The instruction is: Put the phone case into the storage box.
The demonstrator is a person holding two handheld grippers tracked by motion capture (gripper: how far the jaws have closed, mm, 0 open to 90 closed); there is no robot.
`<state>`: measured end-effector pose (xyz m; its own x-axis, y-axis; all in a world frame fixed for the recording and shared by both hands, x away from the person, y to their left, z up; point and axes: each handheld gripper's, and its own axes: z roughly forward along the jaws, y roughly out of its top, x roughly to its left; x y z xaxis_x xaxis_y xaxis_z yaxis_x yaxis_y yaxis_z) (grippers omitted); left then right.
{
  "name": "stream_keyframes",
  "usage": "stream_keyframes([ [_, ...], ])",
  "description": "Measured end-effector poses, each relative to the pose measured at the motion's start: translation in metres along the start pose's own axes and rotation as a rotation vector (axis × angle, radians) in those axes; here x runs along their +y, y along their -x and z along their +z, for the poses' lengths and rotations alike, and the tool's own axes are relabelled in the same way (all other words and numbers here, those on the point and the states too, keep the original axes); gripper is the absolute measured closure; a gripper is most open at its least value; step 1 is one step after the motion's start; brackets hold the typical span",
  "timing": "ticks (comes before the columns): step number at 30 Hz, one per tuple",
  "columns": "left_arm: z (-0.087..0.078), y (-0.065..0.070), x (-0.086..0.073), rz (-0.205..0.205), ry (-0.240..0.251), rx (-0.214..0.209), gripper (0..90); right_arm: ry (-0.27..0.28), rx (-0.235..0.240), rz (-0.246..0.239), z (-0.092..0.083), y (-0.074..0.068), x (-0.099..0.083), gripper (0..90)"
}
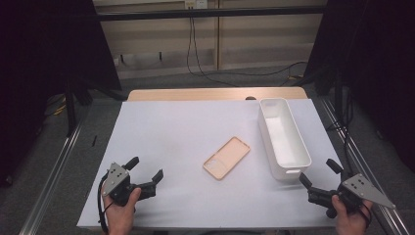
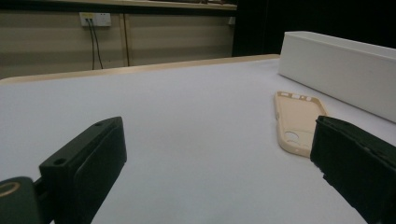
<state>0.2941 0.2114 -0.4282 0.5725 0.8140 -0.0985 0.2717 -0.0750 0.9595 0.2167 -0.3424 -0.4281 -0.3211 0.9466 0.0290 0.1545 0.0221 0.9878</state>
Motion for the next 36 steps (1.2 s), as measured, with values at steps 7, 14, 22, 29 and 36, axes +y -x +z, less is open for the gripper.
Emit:
stream_keyframes([
  [7, 0.012, 0.003, 0.003, 0.016, -0.021, -0.026, 3.7, 0.0, 0.0, -0.001, 0.0, 0.0, 0.0, 0.5],
  [14, 0.025, 0.008, 0.008, 0.016, -0.015, -0.041, 3.6, 0.002, -0.002, -0.005, -0.002, -0.001, 0.001, 0.5],
  [22, 0.033, 0.011, 0.014, 0.018, 0.009, -0.042, 3.7, -0.003, -0.003, -0.005, -0.004, -0.001, 0.0, 0.5],
  [29, 0.042, 0.009, 0.019, 0.018, 0.024, -0.035, 3.7, -0.001, -0.001, -0.012, -0.004, -0.003, 0.001, 0.5],
  [36, 0.053, 0.008, 0.024, 0.023, 0.029, -0.052, 3.6, -0.004, -0.001, -0.011, -0.002, -0.002, 0.001, 0.5],
])
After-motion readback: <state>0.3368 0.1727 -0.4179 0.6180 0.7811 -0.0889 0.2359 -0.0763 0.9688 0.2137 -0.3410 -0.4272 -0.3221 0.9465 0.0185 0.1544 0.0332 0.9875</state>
